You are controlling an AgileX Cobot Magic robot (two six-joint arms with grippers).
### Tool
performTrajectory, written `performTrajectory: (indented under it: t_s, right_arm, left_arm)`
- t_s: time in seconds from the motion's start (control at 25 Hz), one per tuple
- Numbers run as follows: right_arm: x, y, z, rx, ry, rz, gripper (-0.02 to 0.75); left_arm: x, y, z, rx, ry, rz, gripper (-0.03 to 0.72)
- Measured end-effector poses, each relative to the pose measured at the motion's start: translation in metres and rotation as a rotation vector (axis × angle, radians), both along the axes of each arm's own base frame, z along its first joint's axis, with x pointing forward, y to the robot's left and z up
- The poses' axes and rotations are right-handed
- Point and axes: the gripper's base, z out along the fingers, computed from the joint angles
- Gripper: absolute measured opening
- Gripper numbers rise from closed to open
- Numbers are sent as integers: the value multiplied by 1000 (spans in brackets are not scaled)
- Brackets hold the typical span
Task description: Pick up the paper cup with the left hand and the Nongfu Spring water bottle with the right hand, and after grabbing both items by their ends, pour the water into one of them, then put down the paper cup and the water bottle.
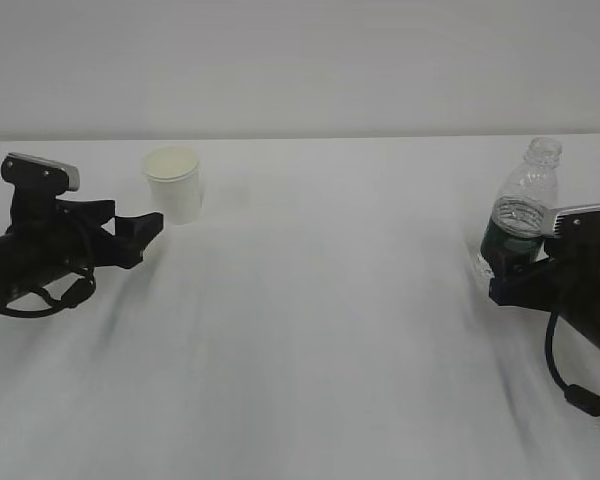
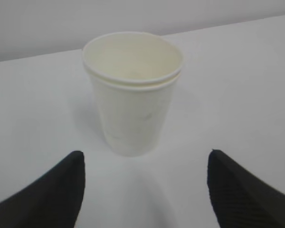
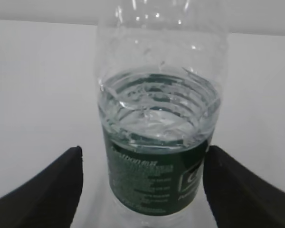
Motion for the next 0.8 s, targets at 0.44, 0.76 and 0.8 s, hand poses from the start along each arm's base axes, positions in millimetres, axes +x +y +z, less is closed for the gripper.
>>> performTrajectory:
  t_s: [0.44,0.76,0.8]
  right_arm:
    - [15,0,-9,2,-6,-12,587]
    - [30,0,-2,6,-59,-20,587]
    - [32,0,0,7,-67,-20,587]
  left_arm:
    - [3,0,2,0,-12,-2,577]
    - [3,-1,2,4,-10,-11,577]
    - [3,-1,2,4,-10,-12,577]
